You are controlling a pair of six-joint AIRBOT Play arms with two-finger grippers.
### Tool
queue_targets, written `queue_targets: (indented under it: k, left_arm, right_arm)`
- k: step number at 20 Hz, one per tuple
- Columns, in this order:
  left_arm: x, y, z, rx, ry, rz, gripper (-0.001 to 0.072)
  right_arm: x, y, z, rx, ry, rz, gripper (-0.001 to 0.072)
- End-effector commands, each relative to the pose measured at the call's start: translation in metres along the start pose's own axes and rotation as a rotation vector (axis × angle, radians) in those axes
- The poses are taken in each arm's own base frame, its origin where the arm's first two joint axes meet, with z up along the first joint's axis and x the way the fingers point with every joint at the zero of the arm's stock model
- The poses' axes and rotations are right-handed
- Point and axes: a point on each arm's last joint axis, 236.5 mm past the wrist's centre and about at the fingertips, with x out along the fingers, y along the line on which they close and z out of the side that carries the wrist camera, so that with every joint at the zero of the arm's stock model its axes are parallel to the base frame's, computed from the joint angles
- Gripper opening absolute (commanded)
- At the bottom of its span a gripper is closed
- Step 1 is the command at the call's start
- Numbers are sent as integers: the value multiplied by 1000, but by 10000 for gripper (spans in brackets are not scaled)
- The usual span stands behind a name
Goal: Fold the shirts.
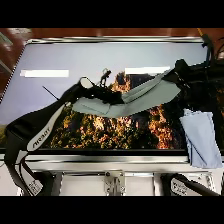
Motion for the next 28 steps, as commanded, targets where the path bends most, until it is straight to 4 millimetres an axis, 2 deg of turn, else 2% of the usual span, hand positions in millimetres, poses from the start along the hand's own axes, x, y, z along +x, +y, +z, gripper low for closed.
queue_targets:
  k: [1, 3, 5, 7, 8, 10, 11, 13, 14, 16, 17, 18, 20, 21, 22, 23, 24, 26, 28]
  left_arm:
    - [59, -49, -30, -68, 1, -110, 38]
    - [77, -62, -34, -81, -23, -157, 38]
    - [72, -51, -16, -89, -77, -144, 37]
    - [44, -30, 10, -69, -114, -124, 35]
    - [21, -14, 22, -50, -120, -97, 35]
    - [-40, 17, 43, 7, -119, -30, 35]
    - [-76, 32, 53, 20, -132, 15, 35]
    - [-166, 59, 74, 39, -199, 126, 35]
    - [-210, 64, 81, 44, -247, 162, 35]
    - [-296, 60, 87, 53, -357, 206, 36]
    - [-332, 54, 85, 61, -404, 223, 36]
    - [-364, 46, 79, 81, -442, 243, 36]
    - [-406, 24, 59, 138, -474, 273, 37]
    - [-419, 10, 49, 178, -480, 287, 36]
    - [-428, -2, 42, 205, -487, 298, 36]
    - [-433, -14, 36, 229, -494, 304, 36]
    - [-436, -23, 32, 247, -502, 305, 37]
    - [-437, -35, 27, 272, -506, 304, 37]
    - [-435, -37, 26, 276, -497, 300, 37]
  right_arm:
    - [-36, 28, -15, 2, -46, -10, 66]
    - [-43, 27, -24, 5, -32, -41, 66]
    - [-44, 25, -31, 7, -5, -51, 67]
    - [-39, 23, -25, -7, -27, -71, 67]
    - [-32, 23, -20, -32, -46, -96, 67]
    - [1, 34, -13, -100, -51, -105, 66]
    - [27, 48, -12, -129, -42, -77, 66]
    - [83, 73, -12, -172, -33, -27, 67]
    - [115, 83, -15, -178, -29, -7, 66]
    - [178, 96, -28, -153, -6, 24, 67]
    - [213, 100, -39, -127, 9, 39, 67]
    - [245, 103, -48, -92, 17, 57, 67]
    - [303, 111, -67, 37, 17, 123, 75]
    - [325, 114, -76, 125, 24, 160, 79]
    - [342, 115, -84, 189, 31, 183, 204]
    - [352, 115, -91, 236, 44, 196, 449]
    - [356, 114, -96, 245, 63, 202, 593]
    - [347, 111, -103, 194, 127, 206, 595]
    - [319, 97, -105, 97, 218, 194, 596]
